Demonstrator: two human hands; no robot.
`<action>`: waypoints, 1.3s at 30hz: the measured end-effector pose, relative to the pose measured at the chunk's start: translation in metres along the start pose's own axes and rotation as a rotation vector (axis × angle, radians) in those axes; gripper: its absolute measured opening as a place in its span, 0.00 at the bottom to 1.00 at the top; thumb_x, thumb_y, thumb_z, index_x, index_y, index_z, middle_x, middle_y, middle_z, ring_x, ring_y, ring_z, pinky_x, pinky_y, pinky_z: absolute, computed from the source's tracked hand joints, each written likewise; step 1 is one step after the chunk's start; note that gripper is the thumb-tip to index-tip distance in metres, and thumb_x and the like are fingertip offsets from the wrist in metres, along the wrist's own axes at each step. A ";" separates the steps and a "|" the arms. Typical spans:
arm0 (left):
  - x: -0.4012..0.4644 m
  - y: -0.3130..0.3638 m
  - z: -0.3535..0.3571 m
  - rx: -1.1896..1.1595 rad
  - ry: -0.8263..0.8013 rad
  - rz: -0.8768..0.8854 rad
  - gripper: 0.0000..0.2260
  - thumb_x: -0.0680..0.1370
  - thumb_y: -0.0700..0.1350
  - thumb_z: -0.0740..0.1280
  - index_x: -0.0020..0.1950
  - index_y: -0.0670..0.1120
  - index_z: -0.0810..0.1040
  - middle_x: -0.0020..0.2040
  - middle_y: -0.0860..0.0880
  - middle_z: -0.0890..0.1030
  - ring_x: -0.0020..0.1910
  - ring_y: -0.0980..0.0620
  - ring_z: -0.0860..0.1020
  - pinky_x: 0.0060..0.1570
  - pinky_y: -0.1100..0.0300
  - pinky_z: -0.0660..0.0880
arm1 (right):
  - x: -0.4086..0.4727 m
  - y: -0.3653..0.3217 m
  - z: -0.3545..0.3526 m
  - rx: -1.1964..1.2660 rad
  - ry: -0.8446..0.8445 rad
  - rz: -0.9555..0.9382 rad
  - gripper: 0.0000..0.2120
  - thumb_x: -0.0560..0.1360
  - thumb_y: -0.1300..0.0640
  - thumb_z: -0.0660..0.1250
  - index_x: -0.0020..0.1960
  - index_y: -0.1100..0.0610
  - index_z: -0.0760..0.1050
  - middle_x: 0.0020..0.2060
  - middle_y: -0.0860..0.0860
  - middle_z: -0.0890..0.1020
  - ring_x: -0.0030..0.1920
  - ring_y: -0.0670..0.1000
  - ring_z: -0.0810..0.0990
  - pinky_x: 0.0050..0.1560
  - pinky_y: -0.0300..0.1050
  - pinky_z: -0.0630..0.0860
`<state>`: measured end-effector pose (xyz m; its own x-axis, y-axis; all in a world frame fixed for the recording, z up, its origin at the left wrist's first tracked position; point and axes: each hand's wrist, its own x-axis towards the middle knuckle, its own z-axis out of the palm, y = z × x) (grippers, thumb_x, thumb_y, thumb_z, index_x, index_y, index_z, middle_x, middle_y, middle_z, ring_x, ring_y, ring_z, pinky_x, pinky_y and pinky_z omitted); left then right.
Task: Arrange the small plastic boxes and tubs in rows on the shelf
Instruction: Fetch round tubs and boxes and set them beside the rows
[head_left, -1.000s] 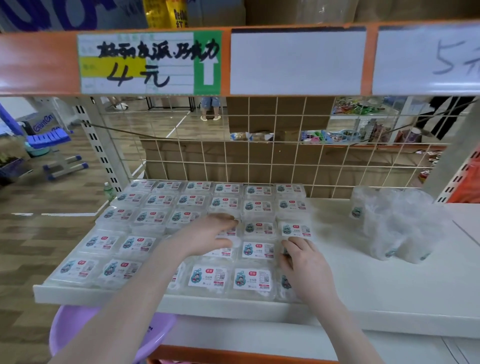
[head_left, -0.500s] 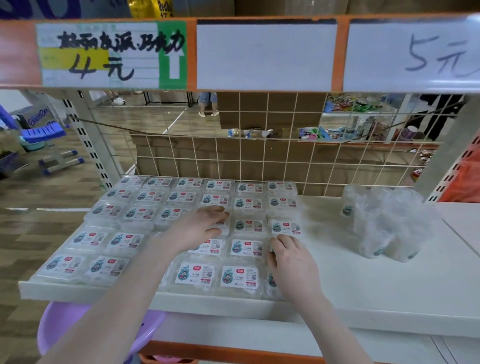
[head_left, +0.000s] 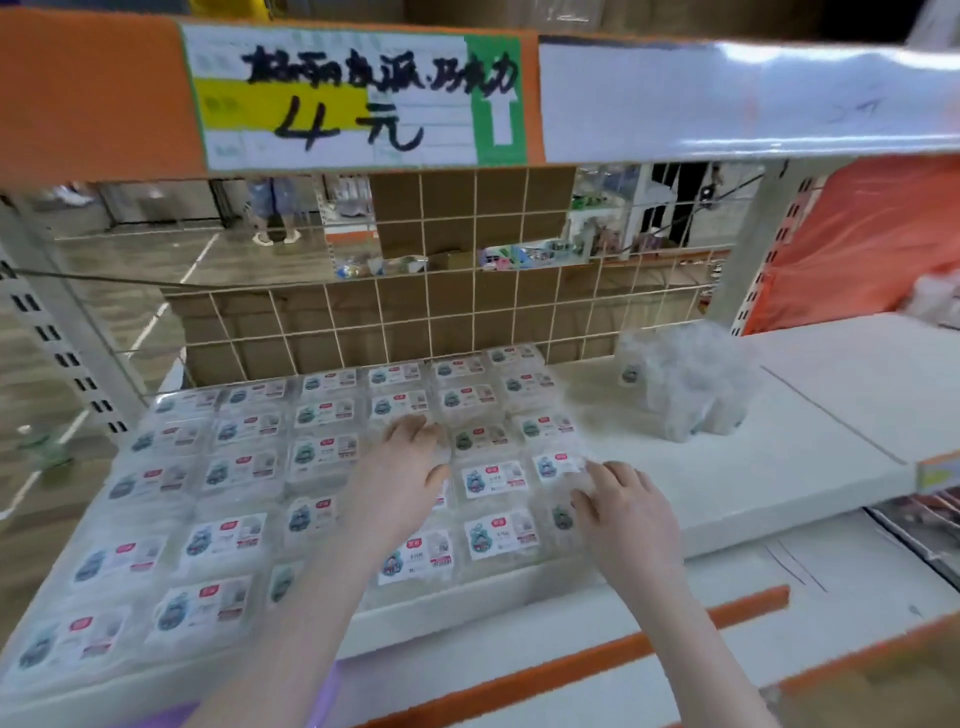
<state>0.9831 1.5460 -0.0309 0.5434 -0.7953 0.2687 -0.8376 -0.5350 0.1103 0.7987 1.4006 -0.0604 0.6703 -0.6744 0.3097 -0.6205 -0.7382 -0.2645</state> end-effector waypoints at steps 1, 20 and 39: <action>-0.004 0.003 0.002 -0.047 0.002 -0.003 0.14 0.79 0.49 0.61 0.63 0.48 0.74 0.66 0.48 0.72 0.67 0.49 0.68 0.56 0.55 0.71 | -0.009 0.002 -0.002 0.002 0.020 0.064 0.18 0.78 0.49 0.58 0.64 0.56 0.71 0.57 0.51 0.77 0.59 0.53 0.72 0.56 0.43 0.65; 0.007 0.217 0.020 -0.320 -0.170 0.553 0.27 0.79 0.54 0.61 0.75 0.48 0.59 0.76 0.49 0.58 0.75 0.50 0.55 0.73 0.57 0.52 | -0.146 0.122 -0.099 -0.199 0.233 0.747 0.17 0.77 0.49 0.61 0.62 0.58 0.72 0.58 0.54 0.76 0.59 0.55 0.73 0.54 0.46 0.69; 0.106 0.537 0.062 -0.429 -0.137 0.571 0.20 0.76 0.48 0.66 0.67 0.45 0.70 0.65 0.46 0.70 0.66 0.47 0.66 0.60 0.54 0.64 | -0.104 0.428 -0.195 -0.253 0.245 0.739 0.17 0.78 0.51 0.58 0.64 0.58 0.70 0.56 0.53 0.75 0.57 0.54 0.72 0.55 0.44 0.67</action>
<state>0.5945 1.1563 -0.0029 -0.0066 -0.9607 0.2777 -0.9257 0.1109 0.3617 0.3842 1.1577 -0.0276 -0.0379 -0.9418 0.3340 -0.9600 -0.0586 -0.2739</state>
